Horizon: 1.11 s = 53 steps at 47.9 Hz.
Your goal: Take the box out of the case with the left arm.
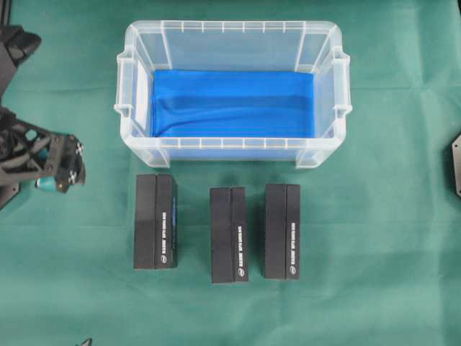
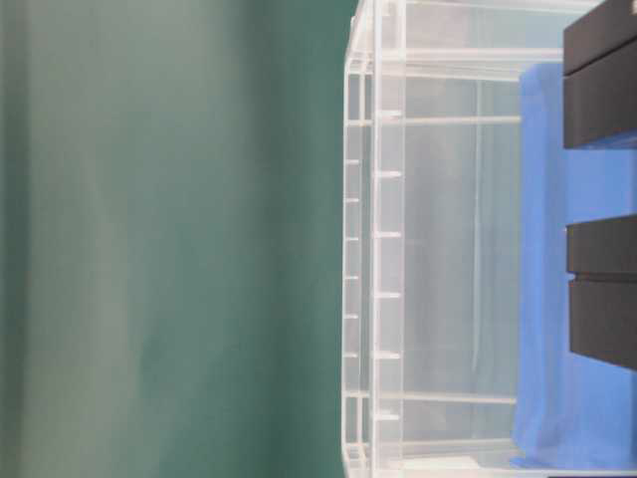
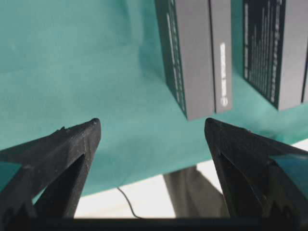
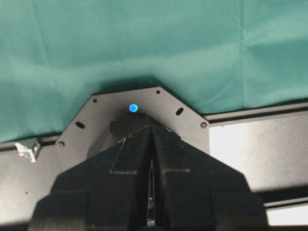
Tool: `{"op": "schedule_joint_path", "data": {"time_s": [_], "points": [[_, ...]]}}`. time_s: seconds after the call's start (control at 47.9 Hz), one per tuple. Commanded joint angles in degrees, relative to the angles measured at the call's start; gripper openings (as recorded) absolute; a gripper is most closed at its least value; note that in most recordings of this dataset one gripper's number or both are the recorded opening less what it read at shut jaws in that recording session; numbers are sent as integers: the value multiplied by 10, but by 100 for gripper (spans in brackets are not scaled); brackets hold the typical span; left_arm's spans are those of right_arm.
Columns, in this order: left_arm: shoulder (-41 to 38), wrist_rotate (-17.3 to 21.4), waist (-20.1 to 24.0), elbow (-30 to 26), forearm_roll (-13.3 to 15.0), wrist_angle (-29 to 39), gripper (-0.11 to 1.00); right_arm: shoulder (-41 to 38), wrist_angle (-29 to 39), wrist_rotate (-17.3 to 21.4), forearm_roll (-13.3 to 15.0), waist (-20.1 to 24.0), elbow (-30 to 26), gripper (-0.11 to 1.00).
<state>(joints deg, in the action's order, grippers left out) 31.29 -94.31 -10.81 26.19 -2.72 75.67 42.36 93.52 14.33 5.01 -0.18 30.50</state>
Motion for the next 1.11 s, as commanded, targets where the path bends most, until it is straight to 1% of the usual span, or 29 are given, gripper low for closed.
{"op": "schedule_joint_path", "data": {"time_s": [0.0, 0.209, 0.418, 0.648, 0.898, 1.087], "points": [[6, 13, 21, -5, -3, 7, 92, -1, -2, 0, 1, -1, -6, 0], [16, 45, 75, -1, -3, 39, 92, -1, -2, 0, 1, -1, -5, 0], [25, 91, 146, 3, -4, 66, 92, -1, -2, 0, 1, -1, -5, 0], [22, 141, 205, 0, -5, 70, 92, -1, -1, 0, 1, -1, -6, 0], [21, 169, 236, -2, -5, 70, 92, -3, -1, 0, 1, -1, -6, 0], [21, 172, 238, -1, -5, 70, 92, -3, 0, 0, 1, -1, -5, 0]]}}
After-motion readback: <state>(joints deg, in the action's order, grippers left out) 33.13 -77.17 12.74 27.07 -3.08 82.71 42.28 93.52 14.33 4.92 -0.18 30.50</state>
